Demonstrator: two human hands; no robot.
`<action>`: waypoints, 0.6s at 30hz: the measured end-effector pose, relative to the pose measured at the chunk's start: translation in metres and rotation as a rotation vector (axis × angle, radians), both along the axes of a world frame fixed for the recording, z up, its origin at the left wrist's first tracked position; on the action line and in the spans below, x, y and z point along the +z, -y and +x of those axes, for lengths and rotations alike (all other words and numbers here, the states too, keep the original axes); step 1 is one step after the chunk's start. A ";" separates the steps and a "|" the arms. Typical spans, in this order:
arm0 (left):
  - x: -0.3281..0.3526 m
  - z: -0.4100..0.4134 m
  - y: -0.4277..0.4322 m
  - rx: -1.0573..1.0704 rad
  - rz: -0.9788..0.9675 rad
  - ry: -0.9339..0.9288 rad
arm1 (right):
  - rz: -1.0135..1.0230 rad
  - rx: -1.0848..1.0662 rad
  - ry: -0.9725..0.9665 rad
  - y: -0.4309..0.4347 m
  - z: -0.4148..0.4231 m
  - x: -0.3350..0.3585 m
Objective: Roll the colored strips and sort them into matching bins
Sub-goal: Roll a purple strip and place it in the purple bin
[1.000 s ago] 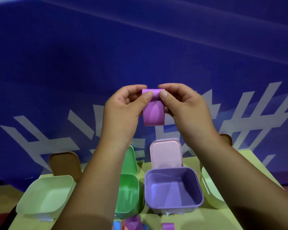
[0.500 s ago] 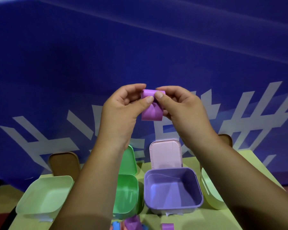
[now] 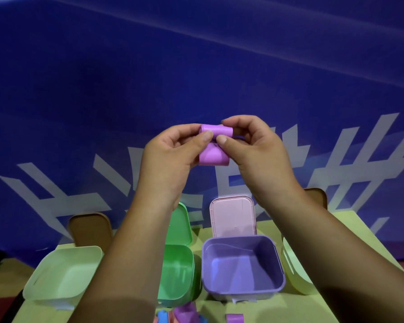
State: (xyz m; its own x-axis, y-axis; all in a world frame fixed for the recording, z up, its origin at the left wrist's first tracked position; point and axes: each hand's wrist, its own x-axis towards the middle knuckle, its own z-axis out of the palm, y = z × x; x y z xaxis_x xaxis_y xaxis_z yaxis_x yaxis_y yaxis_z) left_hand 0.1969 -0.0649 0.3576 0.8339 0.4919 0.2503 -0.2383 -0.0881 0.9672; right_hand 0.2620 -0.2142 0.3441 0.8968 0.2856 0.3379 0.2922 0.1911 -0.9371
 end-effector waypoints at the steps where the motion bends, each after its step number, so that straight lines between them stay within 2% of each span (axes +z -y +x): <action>1: -0.001 0.001 -0.001 0.006 0.018 0.002 | -0.002 0.005 0.001 0.000 0.000 0.000; 8: -0.003 0.001 -0.004 0.009 0.120 0.040 | -0.006 0.049 -0.121 -0.001 -0.001 -0.001; 18: -0.005 0.001 0.002 0.050 0.431 0.094 | -0.102 0.022 -0.141 -0.004 0.005 0.002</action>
